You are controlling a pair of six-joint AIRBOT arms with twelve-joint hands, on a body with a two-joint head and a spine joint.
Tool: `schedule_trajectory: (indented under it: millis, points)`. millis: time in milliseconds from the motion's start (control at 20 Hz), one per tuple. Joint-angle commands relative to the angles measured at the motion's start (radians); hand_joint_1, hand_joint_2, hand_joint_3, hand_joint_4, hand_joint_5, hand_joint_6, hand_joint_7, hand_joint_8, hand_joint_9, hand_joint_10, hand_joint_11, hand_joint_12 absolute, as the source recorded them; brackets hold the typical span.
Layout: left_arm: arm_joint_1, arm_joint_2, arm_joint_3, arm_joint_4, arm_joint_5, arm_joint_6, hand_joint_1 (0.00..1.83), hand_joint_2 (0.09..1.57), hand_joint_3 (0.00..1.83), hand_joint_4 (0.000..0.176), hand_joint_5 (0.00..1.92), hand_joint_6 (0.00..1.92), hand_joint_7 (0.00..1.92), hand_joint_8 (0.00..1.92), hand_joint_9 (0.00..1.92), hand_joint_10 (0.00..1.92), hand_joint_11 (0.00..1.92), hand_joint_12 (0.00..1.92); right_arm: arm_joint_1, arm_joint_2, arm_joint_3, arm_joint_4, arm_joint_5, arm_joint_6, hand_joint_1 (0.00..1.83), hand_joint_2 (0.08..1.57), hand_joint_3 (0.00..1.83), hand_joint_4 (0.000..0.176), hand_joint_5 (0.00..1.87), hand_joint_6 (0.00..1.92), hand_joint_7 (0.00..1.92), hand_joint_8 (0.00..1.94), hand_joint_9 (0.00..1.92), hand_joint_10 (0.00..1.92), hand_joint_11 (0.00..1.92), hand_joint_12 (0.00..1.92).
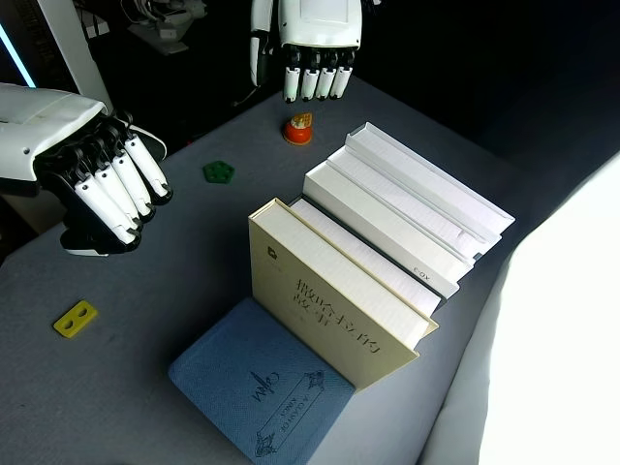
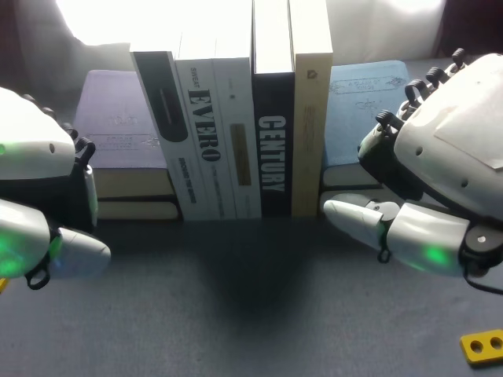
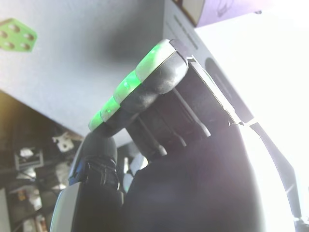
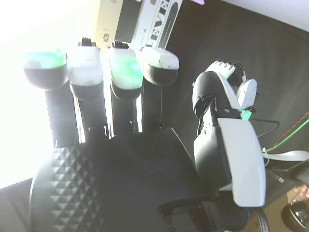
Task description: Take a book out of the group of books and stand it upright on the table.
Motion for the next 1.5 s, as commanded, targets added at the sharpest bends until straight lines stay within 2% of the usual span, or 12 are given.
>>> schedule_trajectory:
  millis: [0, 50, 100, 250, 350, 550, 700, 850, 950, 1100, 1350, 1450]
  points:
    - [-0.010, -0.002, -0.001, 0.008, 0.076, 0.001, 0.03, 1.20, 0.21, 0.040, 0.00, 0.00, 0.00, 0.01, 0.00, 0.01, 0.00, 0.10, 0.008, 0.006, -0.011, -0.047, 0.120, -0.002, 0.08, 1.01, 0.21, 0.024, 0.02, 0.04, 0.00, 0.02, 0.02, 0.06, 0.00, 0.18]
    - [-0.008, -0.002, 0.001, 0.008, 0.076, 0.001, 0.03, 1.20, 0.21, 0.040, 0.00, 0.00, 0.00, 0.01, 0.00, 0.01, 0.00, 0.10, 0.008, 0.007, -0.021, -0.047, 0.139, -0.001, 0.08, 1.01, 0.21, 0.024, 0.02, 0.04, 0.00, 0.02, 0.02, 0.06, 0.00, 0.18]
    - [-0.008, -0.002, 0.002, 0.008, 0.076, 0.001, 0.01, 1.29, 0.01, 0.039, 0.01, 0.00, 0.02, 0.00, 0.01, 0.00, 0.00, 0.15, 0.008, 0.008, -0.037, -0.038, 0.160, -0.001, 0.00, 1.11, 0.02, 0.029, 0.01, 0.00, 0.00, 0.00, 0.01, 0.01, 0.00, 0.05]
    - [-0.008, -0.002, -0.004, 0.008, 0.076, 0.001, 0.00, 1.28, 0.00, 0.034, 0.05, 0.01, 0.06, 0.01, 0.04, 0.01, 0.00, 0.23, 0.009, 0.011, -0.067, -0.029, 0.185, -0.003, 0.00, 1.11, 0.00, 0.029, 0.06, 0.00, 0.04, 0.00, 0.02, 0.00, 0.00, 0.06]
    - [-0.005, -0.001, -0.008, 0.008, 0.076, 0.001, 0.00, 1.28, 0.00, 0.032, 0.03, 0.00, 0.04, 0.00, 0.02, 0.00, 0.00, 0.14, 0.017, 0.011, -0.072, -0.029, 0.197, -0.003, 0.00, 1.11, 0.00, 0.030, 0.07, 0.01, 0.05, 0.01, 0.03, 0.00, 0.00, 0.04]
    - [0.005, 0.002, -0.025, 0.008, 0.076, 0.001, 0.00, 1.26, 0.00, 0.041, 0.00, 0.00, 0.00, 0.00, 0.00, 0.00, 0.00, 0.01, 0.054, -0.018, -0.071, 0.128, 0.268, -0.096, 0.01, 1.11, 0.00, 0.021, 0.08, 0.00, 0.08, 0.00, 0.07, 0.01, 0.00, 0.16]
    - [0.005, 0.003, -0.025, 0.008, 0.076, 0.002, 0.00, 1.26, 0.00, 0.048, 0.00, 0.00, 0.01, 0.00, 0.00, 0.00, 0.00, 0.00, 0.061, -0.049, -0.066, 0.146, 0.352, -0.126, 0.00, 1.13, 0.01, 0.029, 0.03, 0.00, 0.04, 0.00, 0.01, 0.00, 0.00, 0.06]
    - [0.010, 0.003, -0.025, 0.008, 0.076, 0.002, 0.00, 1.28, 0.00, 0.045, 0.00, 0.00, 0.00, 0.00, 0.00, 0.00, 0.00, 0.00, 0.055, -0.102, -0.040, 0.148, 0.436, -0.133, 0.00, 1.15, 0.01, 0.023, 0.08, 0.02, 0.06, 0.01, 0.01, 0.00, 0.00, 0.00]
    - [0.010, 0.003, -0.024, 0.008, 0.076, 0.002, 0.00, 1.27, 0.00, 0.047, 0.00, 0.00, 0.02, 0.01, 0.00, 0.00, 0.02, 0.01, 0.048, -0.139, -0.020, 0.148, 0.502, -0.133, 0.00, 1.14, 0.01, 0.048, 0.12, 0.03, 0.04, 0.00, 0.00, 0.00, 0.00, 0.00]
    - [0.009, 0.003, -0.020, 0.008, 0.076, 0.002, 0.00, 1.27, 0.00, 0.047, 0.00, 0.00, 0.03, 0.01, 0.00, 0.00, 0.01, 0.01, 0.045, -0.190, 0.009, 0.156, 0.508, -0.121, 0.00, 1.14, 0.01, 0.058, 0.16, 0.04, 0.04, 0.01, 0.00, 0.00, 0.00, 0.00]
    - [0.016, 0.003, -0.016, 0.008, 0.076, 0.002, 0.00, 1.28, 0.00, 0.043, 0.00, 0.00, 0.00, 0.00, 0.00, 0.00, 0.00, 0.00, 0.043, -0.299, 0.090, 0.156, 0.550, -0.131, 0.01, 1.15, 0.00, 0.054, 0.41, 0.02, 0.09, 0.00, 0.02, 0.00, 0.00, 0.16]
    - [0.060, 0.014, -0.022, 0.008, 0.076, 0.002, 0.00, 1.27, 0.00, 0.043, 0.00, 0.00, 0.02, 0.01, 0.00, 0.00, 0.00, 0.00, 0.046, -0.335, 0.127, 0.156, 0.551, -0.131, 0.00, 1.14, 0.00, 0.061, 0.46, 0.02, 0.12, 0.00, 0.04, 0.01, 0.00, 0.25]
